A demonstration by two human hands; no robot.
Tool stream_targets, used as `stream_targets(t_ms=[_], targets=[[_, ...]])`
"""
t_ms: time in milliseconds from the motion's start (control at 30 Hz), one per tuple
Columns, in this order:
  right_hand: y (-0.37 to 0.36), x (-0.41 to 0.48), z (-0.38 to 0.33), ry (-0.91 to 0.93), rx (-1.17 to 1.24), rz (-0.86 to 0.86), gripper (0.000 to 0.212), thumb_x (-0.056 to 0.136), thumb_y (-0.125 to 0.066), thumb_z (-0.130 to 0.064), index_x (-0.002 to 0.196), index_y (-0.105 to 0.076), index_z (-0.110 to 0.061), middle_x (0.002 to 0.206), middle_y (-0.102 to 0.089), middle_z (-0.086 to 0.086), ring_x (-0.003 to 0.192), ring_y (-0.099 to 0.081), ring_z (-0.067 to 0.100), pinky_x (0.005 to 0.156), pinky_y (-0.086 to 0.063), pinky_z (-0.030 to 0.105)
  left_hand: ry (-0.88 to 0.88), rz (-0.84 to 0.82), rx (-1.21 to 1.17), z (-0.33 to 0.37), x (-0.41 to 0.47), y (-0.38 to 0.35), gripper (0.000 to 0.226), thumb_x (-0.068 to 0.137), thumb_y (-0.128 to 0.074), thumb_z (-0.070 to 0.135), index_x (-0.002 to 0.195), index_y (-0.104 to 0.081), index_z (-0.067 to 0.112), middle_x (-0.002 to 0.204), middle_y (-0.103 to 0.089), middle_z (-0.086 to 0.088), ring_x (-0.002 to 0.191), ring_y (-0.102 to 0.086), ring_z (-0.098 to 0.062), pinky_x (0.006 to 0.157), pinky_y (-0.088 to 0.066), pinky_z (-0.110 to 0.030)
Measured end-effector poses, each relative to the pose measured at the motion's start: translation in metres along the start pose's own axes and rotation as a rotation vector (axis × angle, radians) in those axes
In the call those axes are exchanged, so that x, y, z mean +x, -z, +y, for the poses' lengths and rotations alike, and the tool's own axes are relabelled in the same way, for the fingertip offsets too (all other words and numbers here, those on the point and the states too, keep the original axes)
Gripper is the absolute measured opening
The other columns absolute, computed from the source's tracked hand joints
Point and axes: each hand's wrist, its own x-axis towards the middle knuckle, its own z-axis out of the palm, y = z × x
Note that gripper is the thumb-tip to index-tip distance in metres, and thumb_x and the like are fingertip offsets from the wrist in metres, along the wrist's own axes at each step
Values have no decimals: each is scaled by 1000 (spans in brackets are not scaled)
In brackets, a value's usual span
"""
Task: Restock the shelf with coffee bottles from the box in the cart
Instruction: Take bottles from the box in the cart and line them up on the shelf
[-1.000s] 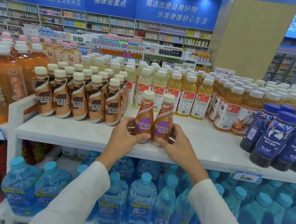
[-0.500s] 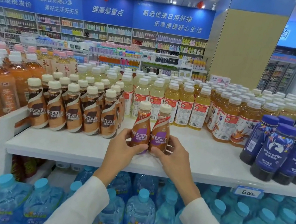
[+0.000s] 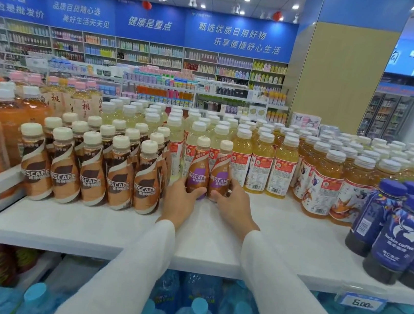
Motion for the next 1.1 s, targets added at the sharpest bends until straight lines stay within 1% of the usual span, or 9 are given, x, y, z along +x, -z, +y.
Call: stream_targets(t_ms=[100, 233, 433, 533, 667, 867, 933, 1033, 1100], targets=[[-5, 11, 5, 11, -18, 14, 58, 88, -76, -19, 140, -52, -17, 126, -67, 0, 113, -63, 18, 98, -52, 33, 18, 37, 13, 0, 6, -6, 52, 84, -79, 35, 129, -64, 15, 122, -71, -2, 112, -65, -22, 102, -51, -43], [-8, 15, 11, 24, -17, 46, 55, 89, -76, -22, 135, -47, -15, 114, -63, -5, 101, -61, 14, 91, -51, 30, 51, 64, 4, 0, 13, -9, 54, 84, -80, 34, 128, -60, 12, 124, -69, -4, 112, -65, -23, 97, -51, -37], [-8, 21, 17, 46, -30, 38, 49, 88, -77, -23, 127, -47, -21, 110, -63, -6, 98, -63, 15, 90, -53, 33, 47, 97, 23, -3, 18, -13, 54, 82, -82, 35, 126, -61, 11, 121, -69, -4, 112, -64, -24, 93, -49, -33], [-8, 21, 16, 52, -32, 41, 50, 89, -76, -23, 129, -46, -20, 112, -64, -5, 98, -62, 14, 89, -52, 32, 43, 108, 21, -3, 19, -12, 55, 80, -83, 36, 125, -63, 11, 119, -71, -3, 107, -65, -20, 90, -49, -30], [-10, 21, 16, 42, -64, 38, 48, 91, -73, -25, 130, -44, -21, 106, -63, -6, 95, -63, 16, 87, -52, 33, 45, 116, 25, -1, 17, -11, 55, 81, -82, 36, 127, -63, 10, 119, -70, -2, 99, -56, -12, 86, -43, -26], [-8, 13, 10, -3, 6, 15, 53, 90, -74, -27, 133, -45, -23, 116, -61, -9, 104, -63, 14, 98, -53, 37, 51, 104, 19, 0, 10, -8, 58, 79, -82, 39, 127, -61, 15, 120, -71, -2, 110, -67, -22, 97, -55, -40], [-2, 2, 4, -14, 45, 3, 52, 90, -74, -30, 132, -44, -25, 124, -62, -7, 112, -63, 15, 101, -51, 38, 31, 88, 40, 3, 1, -4, 56, 81, -80, 39, 129, -60, 15, 122, -71, -1, 111, -66, -23, 98, -54, -41], [13, -29, -7, 10, -53, -25, 57, 95, -67, -32, 144, -41, -20, 141, -53, -5, 129, -52, 17, 105, -43, 32, 14, 35, 104, 3, -19, 4, 54, 88, -76, 30, 135, -56, 13, 134, -64, -4, 123, -59, -26, 102, -44, -33], [28, -51, -9, 1, -131, -28, 55, 98, -63, -33, 147, -41, -20, 149, -49, -3, 134, -48, 18, 111, -42, 37, 14, 14, 150, 3, -35, 12, 57, 90, -73, 24, 141, -52, 10, 140, -59, -6, 127, -56, -25, 105, -43, -34]])
